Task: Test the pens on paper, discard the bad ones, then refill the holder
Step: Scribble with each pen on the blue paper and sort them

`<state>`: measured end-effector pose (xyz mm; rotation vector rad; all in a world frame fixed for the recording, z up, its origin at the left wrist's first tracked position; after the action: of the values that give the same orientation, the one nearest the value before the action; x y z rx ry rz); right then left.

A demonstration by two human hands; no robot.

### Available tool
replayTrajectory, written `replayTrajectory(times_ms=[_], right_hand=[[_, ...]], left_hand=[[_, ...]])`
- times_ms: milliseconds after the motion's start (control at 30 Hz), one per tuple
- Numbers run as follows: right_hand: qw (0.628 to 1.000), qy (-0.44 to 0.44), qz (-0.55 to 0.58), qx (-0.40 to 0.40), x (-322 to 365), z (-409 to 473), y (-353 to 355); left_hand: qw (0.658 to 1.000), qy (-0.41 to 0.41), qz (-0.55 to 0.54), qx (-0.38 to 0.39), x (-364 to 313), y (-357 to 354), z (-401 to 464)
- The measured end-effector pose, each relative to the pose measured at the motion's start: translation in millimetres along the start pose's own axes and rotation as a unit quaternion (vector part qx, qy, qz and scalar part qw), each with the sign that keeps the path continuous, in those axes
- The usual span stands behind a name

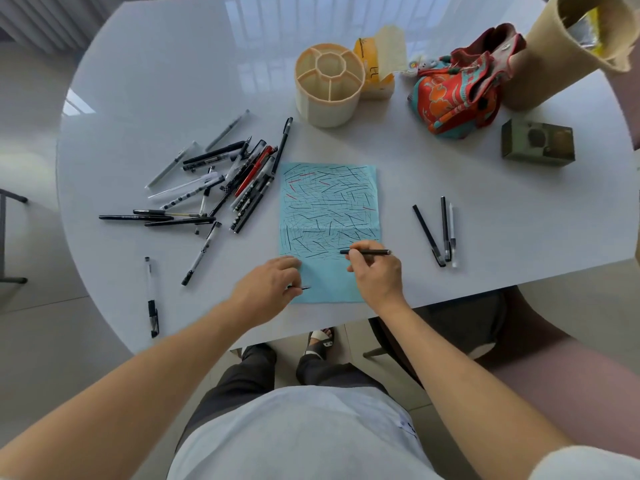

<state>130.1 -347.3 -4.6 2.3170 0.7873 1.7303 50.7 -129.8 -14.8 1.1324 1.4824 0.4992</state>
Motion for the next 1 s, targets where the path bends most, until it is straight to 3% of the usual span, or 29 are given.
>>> replayTrajectory(times_ms=[300, 367, 500, 633, 1000], right_hand=[[0.989, 0.041, -0.139, -0.032, -7.7, 2.3, 9.4], [0.993, 0.035, -0.110, -0.030, -9.6, -0.4, 15.7], [0.997, -0.017, 0.062, -0.040, -6.0, -3.4, 21.5], [0.973, -0.040, 0.223, 0.044, 4.3, -10.3, 15.3], [0.962, -0.063, 0.220, 0.151, 14.5, -23.8, -4.8]], left_hand=[[0.999, 0.046, -0.016, 0.009, 2.8, -3.3, -0.4], [0.998, 0.058, -0.023, 0.010, 2.6, -2.5, -0.1], [0.996, 0.075, -0.048, -0.009, -2.6, 0.4, 1.9], [0.994, 0.080, -0.075, -0.031, -9.1, 2.3, 2.6], [0.994, 0.063, -0.088, -0.035, -32.4, 12.8, 9.9]])
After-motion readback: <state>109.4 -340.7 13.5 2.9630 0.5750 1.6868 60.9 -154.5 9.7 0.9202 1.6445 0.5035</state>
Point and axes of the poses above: each hand's wrist, its own z-axis towards the middle knuckle, its own y-axis out of the back of the hand, x = y × z, the point moved 2 cm from there along z, towards the middle knuckle, and after that the axes turned 5 degrees about x, right-handed, at the moved point
